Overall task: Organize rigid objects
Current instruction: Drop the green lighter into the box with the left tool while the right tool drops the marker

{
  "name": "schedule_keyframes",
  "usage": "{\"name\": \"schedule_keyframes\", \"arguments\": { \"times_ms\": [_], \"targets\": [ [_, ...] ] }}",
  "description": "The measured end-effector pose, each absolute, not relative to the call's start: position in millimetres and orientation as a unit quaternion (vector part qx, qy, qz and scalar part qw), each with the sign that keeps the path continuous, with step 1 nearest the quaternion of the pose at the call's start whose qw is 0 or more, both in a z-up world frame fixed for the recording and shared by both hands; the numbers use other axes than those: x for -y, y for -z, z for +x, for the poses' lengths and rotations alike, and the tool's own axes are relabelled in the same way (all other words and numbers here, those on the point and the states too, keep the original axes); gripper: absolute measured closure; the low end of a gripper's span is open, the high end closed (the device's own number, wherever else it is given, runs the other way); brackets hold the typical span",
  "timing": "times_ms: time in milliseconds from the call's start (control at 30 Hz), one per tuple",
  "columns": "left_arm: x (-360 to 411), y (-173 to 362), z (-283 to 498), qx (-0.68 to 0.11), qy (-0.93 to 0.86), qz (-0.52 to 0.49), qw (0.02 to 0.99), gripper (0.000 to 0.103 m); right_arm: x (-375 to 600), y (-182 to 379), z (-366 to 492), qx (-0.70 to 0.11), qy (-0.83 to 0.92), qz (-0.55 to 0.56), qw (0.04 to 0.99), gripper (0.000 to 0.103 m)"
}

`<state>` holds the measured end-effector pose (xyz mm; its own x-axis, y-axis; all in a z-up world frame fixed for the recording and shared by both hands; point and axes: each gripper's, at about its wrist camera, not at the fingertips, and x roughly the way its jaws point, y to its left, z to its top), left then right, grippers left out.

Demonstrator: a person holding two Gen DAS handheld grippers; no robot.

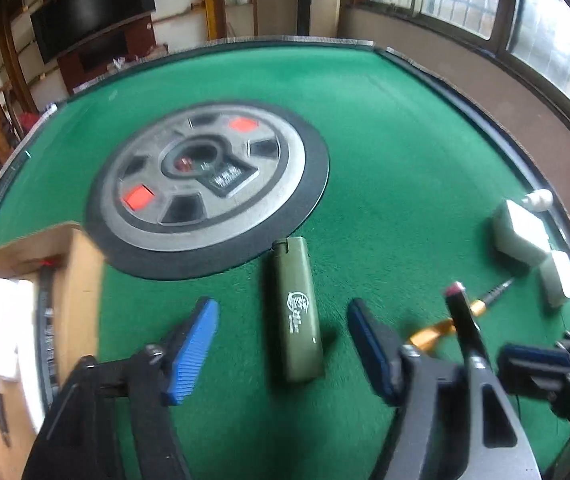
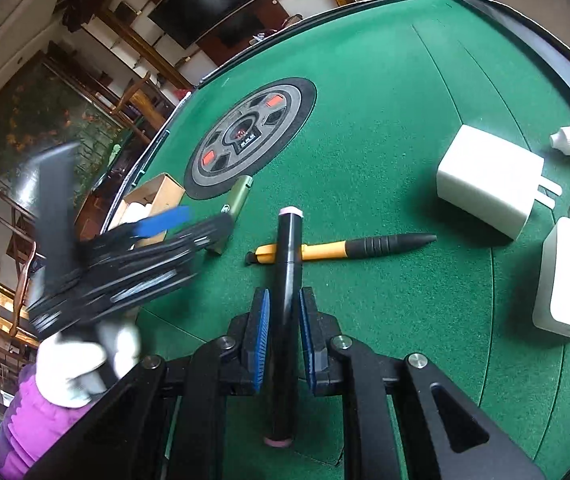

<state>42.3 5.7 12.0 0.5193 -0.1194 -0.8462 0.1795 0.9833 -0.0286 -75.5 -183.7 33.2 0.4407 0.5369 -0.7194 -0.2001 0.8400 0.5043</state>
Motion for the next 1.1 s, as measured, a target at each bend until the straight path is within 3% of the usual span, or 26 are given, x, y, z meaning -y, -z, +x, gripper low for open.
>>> {"name": "schedule_keyframes", "arguments": {
  "times_ms": [67, 133, 167, 267, 333, 500, 567, 633, 700, 967, 1100],
  "targets": [
    [-1.5, -17.3, 43.8, -0.467, 0.09, 0.041, 0.879, 0.049, 183.7, -30.2, -73.5, -0.477, -0.228, 0.176, 0.83, 0.089],
    [3.7, -23.6, 40.2, -0.465, 0.105, 0.051, 0.878, 0.081, 180.3, -27.2, -71.3, -0.476, -0.233, 0.166, 0.832, 0.088],
    [7.1, -26.4, 37.7, -0.464, 0.109, 0.06, 0.877, 0.082, 178.5, -25.9, -71.3, -0.475, -0.23, 0.161, 0.834, 0.088],
    [6.7, -34.5, 28.7, -0.462, 0.112, 0.062, 0.878, 0.083, 176.1, -23.5, -72.5, -0.475, -0.222, 0.141, 0.84, 0.082],
    [-0.4, -40.2, 21.4, -0.464, 0.119, 0.043, 0.877, 0.083, 172.4, -24.5, -74.2, -0.471, -0.21, 0.118, 0.849, 0.068],
    [-34.5, -69.5, -19.7, -0.435, 0.151, -0.018, 0.888, 0.083, 153.3, -23.0, -72.3, -0.472, -0.195, 0.072, 0.857, 0.067],
    [-53.8, -86.6, -41.0, -0.416, 0.168, -0.051, 0.892, 0.083, 141.9, -24.9, -72.8, -0.469, -0.179, 0.043, 0.864, 0.068],
    [-70.0, -97.3, -59.0, -0.398, 0.178, -0.077, 0.897, 0.083, 132.8, -23.1, -73.3, -0.47, -0.164, 0.022, 0.867, 0.085],
    [-88.7, -109.8, -77.5, -0.381, 0.183, -0.102, 0.901, 0.082, 128.4, -22.5, -74.0, -0.469, -0.163, 0.021, 0.868, 0.088],
    [-190.0, -123.4, -141.4, -0.341, 0.109, -0.152, 0.921, 0.082, 128.3, -47.4, -86.8, -0.456, -0.225, 0.117, 0.853, 0.088],
    [-235.5, -98.2, -145.1, -0.371, 0.052, -0.166, 0.912, 0.082, 103.4, -66.2, -95.3, -0.448, -0.27, 0.138, 0.841, 0.088]
  ]
}}
